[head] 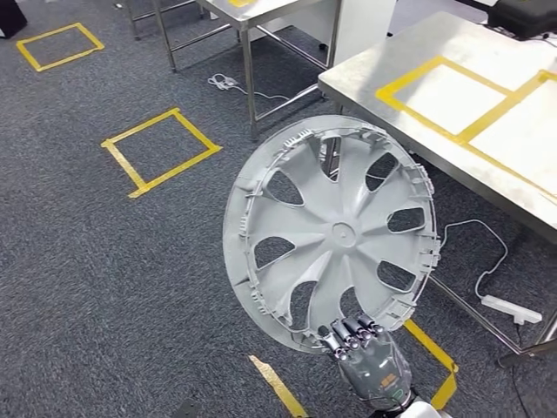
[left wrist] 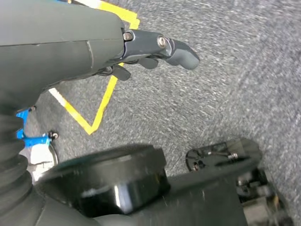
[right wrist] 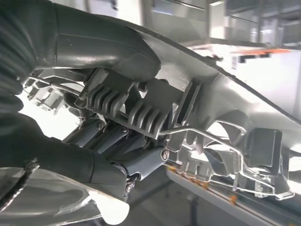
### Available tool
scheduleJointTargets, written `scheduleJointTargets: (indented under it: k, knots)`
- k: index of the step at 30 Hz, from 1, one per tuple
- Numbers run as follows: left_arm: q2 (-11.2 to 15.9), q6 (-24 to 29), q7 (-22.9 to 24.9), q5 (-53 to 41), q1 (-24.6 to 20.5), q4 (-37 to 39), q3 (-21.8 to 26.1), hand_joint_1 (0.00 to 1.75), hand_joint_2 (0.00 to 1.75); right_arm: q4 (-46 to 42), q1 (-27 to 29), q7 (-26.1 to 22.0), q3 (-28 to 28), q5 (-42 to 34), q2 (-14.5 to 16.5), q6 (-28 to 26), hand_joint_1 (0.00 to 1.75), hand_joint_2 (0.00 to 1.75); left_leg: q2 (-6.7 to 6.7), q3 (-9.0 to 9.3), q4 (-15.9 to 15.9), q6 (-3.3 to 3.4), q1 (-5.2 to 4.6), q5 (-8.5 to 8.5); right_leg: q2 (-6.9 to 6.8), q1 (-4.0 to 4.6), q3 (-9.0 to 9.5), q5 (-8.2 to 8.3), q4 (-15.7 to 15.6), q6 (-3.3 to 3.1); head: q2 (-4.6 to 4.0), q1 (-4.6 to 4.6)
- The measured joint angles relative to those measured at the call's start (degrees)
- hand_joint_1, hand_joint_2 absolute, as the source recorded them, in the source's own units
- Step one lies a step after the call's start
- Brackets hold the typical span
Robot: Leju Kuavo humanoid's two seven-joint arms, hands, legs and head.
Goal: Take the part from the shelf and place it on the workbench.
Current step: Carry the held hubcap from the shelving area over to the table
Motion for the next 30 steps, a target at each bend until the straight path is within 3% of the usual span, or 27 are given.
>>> scheduleJointTargets:
  k: [1,3,4,6,7,9,11,12,13,14,15,17,19,21,22,24,25,27,28,29,30]
  knots:
    - [-0.02,-0.02,0.08,-0.08,-0.01,0.0,-0.01,0.0,1.75,0.07,0.15,0.19,-0.02,-0.01,0.0,-0.01,1.75,1.75,0.61,0.16,0.04,-0.23,-0.03,-0.18,-1.29,0.05,2.23,1.26,-4.01,0.07,-0.01,0.01]
    - [0.02,-0.01,0.19,-0.16,0.0,0.01,-0.03,0.0,1.75,0.04,0.52,0.55,-0.05,-0.02,0.0,-0.01,1.75,1.75,1.64,0.39,0.27,-0.85,-0.32,-0.6,-3.05,0.31,5.39,2.46,-9.41,-0.45,-0.01,-0.02]
    - [0.05,0.0,0.23,-0.15,-0.01,0.02,-0.03,0.0,1.75,0.01,0.74,0.69,-0.05,-0.01,0.0,-0.01,1.75,1.75,2.14,0.5,0.34,-1.12,-0.46,-0.73,-3.27,0.52,5.8,2.25,-10.11,-0.83,-0.01,-0.06]
    - [0.04,0.01,0.26,-0.08,-0.08,0.02,-0.03,0.0,1.75,-0.05,1.22,0.77,-0.05,0.0,-0.01,-0.01,1.75,1.75,3.05,0.69,0.25,-1.63,-0.38,-0.96,-1.95,0.63,5.75,2.35,-10.07,-1.68,0.0,-0.11]
    - [0.02,0.01,0.27,-0.04,-0.13,0.02,-0.03,0.0,1.75,-0.1,1.47,0.78,-0.07,0.0,-0.01,-0.02,1.75,1.75,2.67,0.66,0.62,-1.99,-0.24,-1.43,-1.36,0.61,5.76,2.42,-10.16,-2.02,0.0,-0.18]
    - [-0.03,0.01,0.27,-0.04,-0.24,0.02,-0.03,0.0,1.75,-0.19,1.64,0.76,-0.08,-0.02,-0.01,-0.03,1.75,1.75,0.09,-0.91,4.59,-2.52,-0.01,-3.98,-0.15,0.52,5.84,2.6,-10.4,-2.71,0.0,-0.4]
    - [-0.02,0.01,0.25,0.0,-0.28,0.02,-0.02,0.0,1.75,-0.22,1.65,0.71,-0.09,-0.02,-0.01,-0.03,1.75,1.75,-2.41,-4.3,12.53,-2.41,-0.03,-7.71,1.18,0.72,5.82,2.58,-10.43,-3.09,-0.01,-0.56]
    - [-0.01,0.0,0.24,0.01,-0.35,0.02,-0.02,0.0,1.75,-0.22,1.67,0.69,-0.09,-0.02,0.0,-0.03,1.75,1.75,-2.81,-5.8,15.77,-2.2,-0.06,-8.86,1.94,0.87,5.82,2.57,-10.4,-3.19,-0.01,-0.56]
    - [0.01,0.0,0.23,0.02,-0.43,0.02,-0.01,0.0,1.75,-0.22,1.72,0.69,-0.09,-0.02,0.0,-0.03,1.75,1.75,-2.97,-6.53,17.21,-1.95,-0.09,-8.88,2.78,1.02,5.85,2.58,-10.37,-3.25,-0.01,-0.57]
    - [0.01,0.0,0.22,0.01,-0.52,0.02,-0.01,0.0,1.75,-0.22,1.76,0.69,-0.1,-0.02,0.0,-0.03,1.75,1.75,-3.15,-6.3,16.5,-1.65,-0.12,-7.73,3.67,1.13,5.9,2.6,-10.33,-3.28,-0.01,-0.56]
    - [0.01,0.0,0.24,0.01,-0.54,0.02,-0.01,0.0,1.75,-0.22,1.78,0.69,-0.1,-0.02,0.0,-0.02,1.75,1.75,-3.57,-5.13,13.68,-1.31,-0.16,-5.59,4.59,1.2,5.98,2.62,-10.29,-3.29,-0.01,-0.56]
    - [0.08,0.01,0.31,0.01,-0.39,0.02,-0.01,0.0,1.75,-0.22,1.79,0.69,-0.09,-0.01,0.0,-0.03,1.75,1.75,-6.16,-2.02,6.16,-0.68,-0.19,-1.53,6.26,1.21,5.98,2.7,-10.15,-3.16,-0.01,-0.53]
    - [0.18,0.01,0.35,-0.01,-0.28,0.02,-0.02,0.0,1.75,-0.22,1.78,0.69,-0.08,-0.01,0.0,-0.03,1.75,1.75,-8.11,-0.27,1.93,-0.43,-0.23,-0.54,7.65,1.08,5.53,2.94,-10.02,-2.74,0.0,-0.62]
    - [0.2,0.02,0.37,-0.01,-0.29,0.02,-0.02,0.0,1.75,-0.22,1.94,0.69,-0.09,-0.01,-0.01,-0.03,1.75,1.75,-7.41,0.09,1.01,-0.32,-0.26,-0.81,8.88,0.91,4.98,3.33,-10.17,-2.06,0.0,-0.72]
    - [0.18,0.02,0.37,-0.01,-0.33,0.02,-0.03,0.0,1.75,-0.22,2.1,0.69,-0.11,-0.01,-0.01,-0.03,1.75,1.75,-6.68,0.18,0.68,-0.17,-0.2,-0.62,8.45,0.92,4.6,3.24,-10.05,-1.8,-0.01,-0.68]
    - [0.08,0.02,0.35,-0.03,-0.29,0.02,-0.03,0.0,1.75,-0.22,2.22,0.65,-0.13,-0.02,-0.02,-0.03,1.75,1.75,-5.08,0.4,-0.05,0.26,-0.04,-0.2,5.32,1.11,2.86,1.42,-7.18,-1.38,-0.01,-0.49]
    - [0.05,0.02,0.34,-0.03,-0.23,0.02,-0.03,0.0,1.75,-0.22,2.21,0.63,-0.12,-0.02,-0.02,-0.03,1.75,1.75,-4.19,0.46,-0.2,0.41,-0.06,-0.14,3.23,1.13,1.21,-0.34,-3.86,-1.22,-0.01,-0.4]
    - [0.06,0.02,0.33,-0.02,-0.05,0.02,-0.03,0.0,1.75,-0.22,2.18,0.61,-0.07,-0.02,-0.02,-0.03,1.75,1.75,-2.42,0.47,-0.22,0.56,-0.15,-0.23,1.38,0.95,-2.45,-3.54,3.89,-0.75,-0.01,-0.35]
    - [0.08,0.02,0.33,-0.02,-0.01,0.02,-0.03,0.0,1.75,-0.22,2.23,0.62,-0.06,-0.02,-0.02,-0.03,1.75,1.75,-1.57,0.51,-0.22,0.56,-0.16,-0.32,1.13,0.79,-3.49,-4.0,6.09,-0.54,-0.01,-0.36]
    - [0.08,0.02,0.33,-0.02,0.0,0.02,-0.03,0.0,1.75,-0.22,2.27,0.64,-0.06,-0.02,-0.02,-0.03,1.75,1.75,-0.79,0.59,-0.21,0.51,-0.15,-0.43,0.91,0.64,-3.36,-3.33,5.99,-0.36,-0.01,-0.34]
    - [0.05,0.02,0.33,-0.02,-0.01,0.02,-0.03,0.0,1.75,-0.22,2.29,0.65,-0.07,-0.03,-0.02,-0.03,1.75,1.75,-0.05,0.76,-0.2,0.38,-0.13,-0.6,0.5,0.52,-1.96,-1.73,3.48,-0.23,-0.01,-0.34]
